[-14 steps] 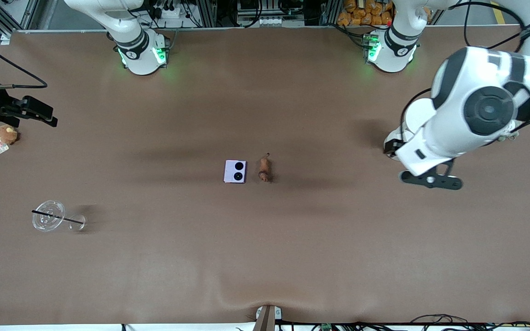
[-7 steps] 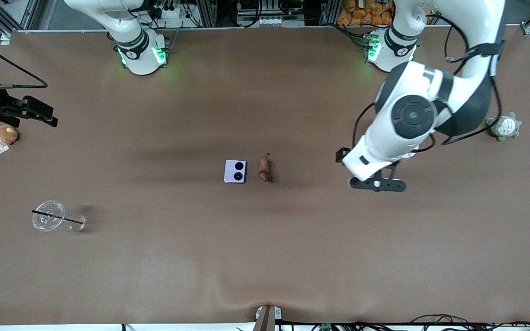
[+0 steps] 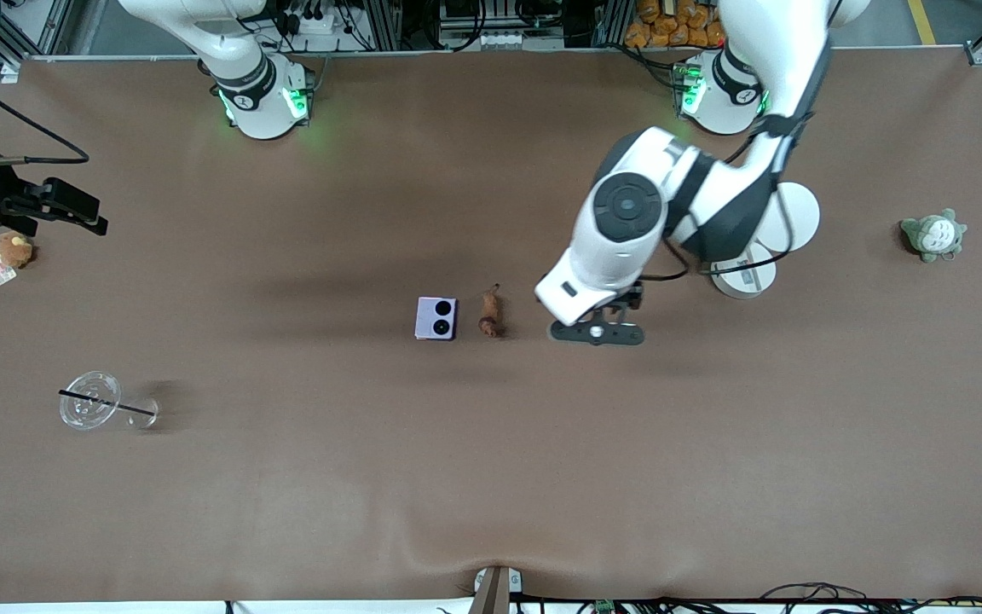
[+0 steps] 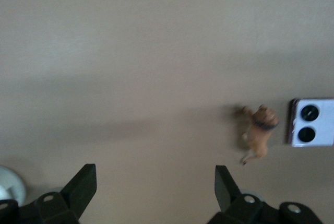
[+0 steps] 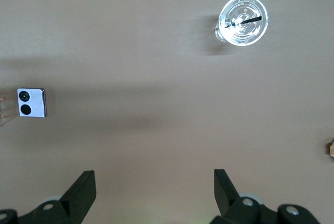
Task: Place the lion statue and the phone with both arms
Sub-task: 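Lower the open left gripper over the lion figurine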
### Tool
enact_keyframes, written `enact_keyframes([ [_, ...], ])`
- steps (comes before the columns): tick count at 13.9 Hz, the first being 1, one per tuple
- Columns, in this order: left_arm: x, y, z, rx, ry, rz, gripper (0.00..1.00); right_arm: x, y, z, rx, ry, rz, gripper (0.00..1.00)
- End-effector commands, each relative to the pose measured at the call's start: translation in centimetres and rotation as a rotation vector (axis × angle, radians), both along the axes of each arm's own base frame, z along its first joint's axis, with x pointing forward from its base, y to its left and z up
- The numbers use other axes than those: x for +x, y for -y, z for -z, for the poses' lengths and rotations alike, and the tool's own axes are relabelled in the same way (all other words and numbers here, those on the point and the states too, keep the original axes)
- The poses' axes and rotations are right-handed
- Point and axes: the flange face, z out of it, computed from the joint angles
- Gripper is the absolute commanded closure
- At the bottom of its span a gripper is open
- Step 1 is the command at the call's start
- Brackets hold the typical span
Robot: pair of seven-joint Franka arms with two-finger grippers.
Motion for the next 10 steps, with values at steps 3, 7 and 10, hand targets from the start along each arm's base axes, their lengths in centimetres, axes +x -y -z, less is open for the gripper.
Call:
enact_keyframes([
  [3, -1.3, 5.2, 4.1, -0.02, 0.047, -0.028, 0.0, 0.1, -0.5, -0.1, 0.0, 0.002, -0.009, 0.0],
  [7, -3.1, 8.8, 7.3, -0.029, 0.065, -0.073, 0.0, 0.0, -0.5, -0.2, 0.0, 0.004, -0.008, 0.0],
  [10, -2.7, 9.6, 9.1, -0.002, 0.092, -0.076, 0.0, 0.0, -0.5, -0.2, 0.0, 0.004, -0.009, 0.0],
])
